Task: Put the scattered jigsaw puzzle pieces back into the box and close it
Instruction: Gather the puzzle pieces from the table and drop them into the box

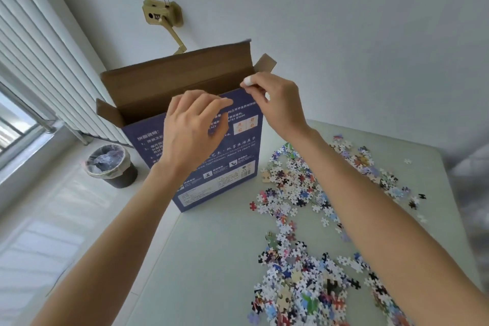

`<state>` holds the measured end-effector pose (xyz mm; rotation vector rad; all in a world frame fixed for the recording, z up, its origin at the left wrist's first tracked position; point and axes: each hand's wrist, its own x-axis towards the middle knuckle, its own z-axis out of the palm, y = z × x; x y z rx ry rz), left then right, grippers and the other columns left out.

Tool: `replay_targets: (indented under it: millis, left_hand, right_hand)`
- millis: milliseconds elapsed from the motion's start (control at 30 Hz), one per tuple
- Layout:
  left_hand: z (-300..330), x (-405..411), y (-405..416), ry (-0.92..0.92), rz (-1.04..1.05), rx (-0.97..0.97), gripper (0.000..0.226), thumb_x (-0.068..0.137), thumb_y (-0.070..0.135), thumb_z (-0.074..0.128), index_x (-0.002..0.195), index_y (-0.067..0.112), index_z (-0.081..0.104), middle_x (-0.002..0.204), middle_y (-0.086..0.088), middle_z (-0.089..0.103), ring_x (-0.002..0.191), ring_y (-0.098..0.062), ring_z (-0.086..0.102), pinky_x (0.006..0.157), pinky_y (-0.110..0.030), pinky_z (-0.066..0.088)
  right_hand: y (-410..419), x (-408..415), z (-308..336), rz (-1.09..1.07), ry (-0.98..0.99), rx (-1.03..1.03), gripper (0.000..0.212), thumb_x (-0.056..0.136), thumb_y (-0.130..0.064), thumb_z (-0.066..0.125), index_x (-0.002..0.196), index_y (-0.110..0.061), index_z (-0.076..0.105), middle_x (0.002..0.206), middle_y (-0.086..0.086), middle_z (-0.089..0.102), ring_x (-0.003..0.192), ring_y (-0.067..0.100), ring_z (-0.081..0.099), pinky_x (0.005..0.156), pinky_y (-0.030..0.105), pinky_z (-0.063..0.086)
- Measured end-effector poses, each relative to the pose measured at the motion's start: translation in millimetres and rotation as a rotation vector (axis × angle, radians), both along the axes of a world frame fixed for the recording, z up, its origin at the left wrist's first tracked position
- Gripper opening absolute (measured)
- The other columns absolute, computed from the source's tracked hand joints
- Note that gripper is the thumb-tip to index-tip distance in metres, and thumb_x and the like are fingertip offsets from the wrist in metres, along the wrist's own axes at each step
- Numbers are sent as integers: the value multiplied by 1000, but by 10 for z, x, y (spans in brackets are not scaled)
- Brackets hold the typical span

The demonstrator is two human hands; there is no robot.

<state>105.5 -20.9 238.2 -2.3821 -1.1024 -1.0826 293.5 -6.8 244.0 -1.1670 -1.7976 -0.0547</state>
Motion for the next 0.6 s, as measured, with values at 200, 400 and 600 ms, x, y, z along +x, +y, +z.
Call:
replay_targets:
  millis: [200,400,600]
  left_hand:
    - [-545,245,-261,-21,-203,-238,18,90,20,56,102,16,69,94,3,70,89,-15,62,75,-25,50]
    - [-1550,543,-474,40,-82,-866,32,90,25,56,123,24,57,118,5,63,107,-14,58,88,-34,51]
    - [-2342,834,-463,266,90,-1104,55,92,37,51,142,25,30,148,1,34,135,-19,32,108,-34,31]
  right_hand:
    - [-477,226,-586,-50,-29,-122,20,92,-22,55,100,-9,67,96,1,72,79,14,68,68,24,56]
    - [-1028,804,-1691,-169,-174,-662,25,91,-14,55,114,-5,61,107,9,66,83,12,58,79,35,55]
    - [-786,1222,-2226,-34,-425,-851,38,93,-16,53,129,-6,50,138,9,46,131,23,37,110,31,24]
